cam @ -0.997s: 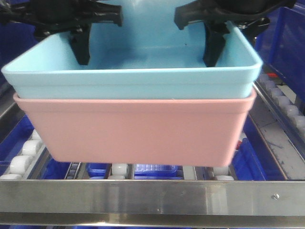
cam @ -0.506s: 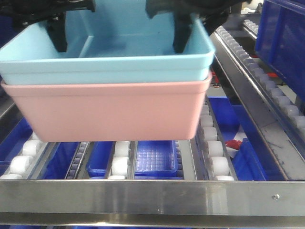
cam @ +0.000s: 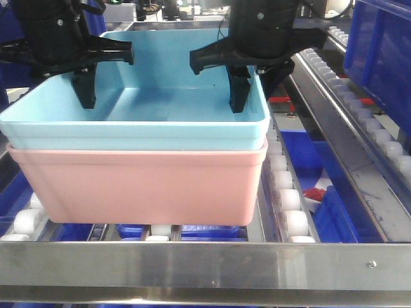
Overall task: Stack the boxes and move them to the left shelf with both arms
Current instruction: 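Lower the stacked bins onto the roller shelf with both grippers, then open both grippers and lift them off the bin rims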
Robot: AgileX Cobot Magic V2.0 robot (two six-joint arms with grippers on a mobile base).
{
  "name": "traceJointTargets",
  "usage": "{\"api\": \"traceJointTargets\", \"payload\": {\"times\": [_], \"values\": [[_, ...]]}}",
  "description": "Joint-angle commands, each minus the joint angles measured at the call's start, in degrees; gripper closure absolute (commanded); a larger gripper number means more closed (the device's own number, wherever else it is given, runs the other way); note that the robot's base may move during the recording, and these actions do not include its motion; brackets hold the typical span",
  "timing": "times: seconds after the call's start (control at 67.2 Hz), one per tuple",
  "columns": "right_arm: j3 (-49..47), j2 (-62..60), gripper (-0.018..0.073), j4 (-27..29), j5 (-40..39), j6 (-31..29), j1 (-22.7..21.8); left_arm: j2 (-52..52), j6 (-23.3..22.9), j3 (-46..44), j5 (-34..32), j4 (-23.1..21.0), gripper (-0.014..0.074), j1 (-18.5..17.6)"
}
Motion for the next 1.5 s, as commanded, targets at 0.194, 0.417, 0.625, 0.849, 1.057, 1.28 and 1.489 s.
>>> {"api": "traceJointTargets", "payload": {"times": [0.194,0.417,0.625,0.849,1.057,1.28,1.489], "values": [[-2.7,-3.6,0.0501,1.7,-4.8,-1.1,1.0,-1.9,-1.4,-2.6,-4.1,-0.3,0.0595,-0.9],[-2.7,-3.6,0.031,1.7,-3.8,-1.1,1.0,-1.9,0.5,-2.6,-3.3,-3.9,0.0531,-0.9],[-2.7,-3.6,0.0001,1.7,-3.3,-1.1,1.0,-1.9,4.7,-2.6,-2.4,-6.6,0.0261,-0.9],[-2.7,-3.8,-0.0021,1.7,-2.0,-1.1,1.0,-1.9,4.7,-2.6,0.6,-6.7,0.0071,-0.9],[-2.7,-5.6,-0.0021,-0.6,-1.8,-1.1,1.0,-2.3,6.4,-3.8,4.2,-6.9,0.0071,-1.0],[-2.7,-7.4,-0.0021,-5.5,0.3,-1.1,1.0,-4.5,6.4,-5.7,5.7,-6.8,0.0072,-1.0],[-2.7,-9.2,-0.0021,-6.3,1.9,-1.1,1.0,-8.8,6.6,-5.9,6.3,-6.3,0.0075,-1.0]]}}
